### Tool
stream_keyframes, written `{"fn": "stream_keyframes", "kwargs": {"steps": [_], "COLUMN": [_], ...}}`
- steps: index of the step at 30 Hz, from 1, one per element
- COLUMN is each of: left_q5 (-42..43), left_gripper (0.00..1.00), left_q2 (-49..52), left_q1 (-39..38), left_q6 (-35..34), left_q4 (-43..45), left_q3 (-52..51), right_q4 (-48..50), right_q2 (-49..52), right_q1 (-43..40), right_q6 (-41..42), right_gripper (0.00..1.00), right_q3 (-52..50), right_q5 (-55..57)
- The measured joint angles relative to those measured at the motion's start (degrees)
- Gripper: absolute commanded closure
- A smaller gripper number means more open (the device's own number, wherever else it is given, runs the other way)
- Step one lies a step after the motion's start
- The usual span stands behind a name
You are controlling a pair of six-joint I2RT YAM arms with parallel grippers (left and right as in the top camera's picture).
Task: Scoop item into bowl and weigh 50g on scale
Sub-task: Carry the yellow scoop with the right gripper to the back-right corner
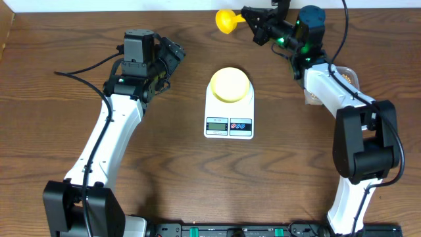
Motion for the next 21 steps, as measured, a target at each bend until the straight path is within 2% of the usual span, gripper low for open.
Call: {"fn": "stream_keyframes", "kwargs": {"steps": [21], "left_q5": [0.0], "left_gripper": [0.13], "left_q2": [0.0], "left_q1": [0.0], "left_q6": [0.0], "left_q4": [0.0], "left_q3": [0.0], "right_q4": [-1.9], "right_q2": [0.0], "right_q1": [-12.4], "right_q6": [-6.3], "right_gripper": [0.99], "right_q3": [0.0], "right_q5": [3.1]}}
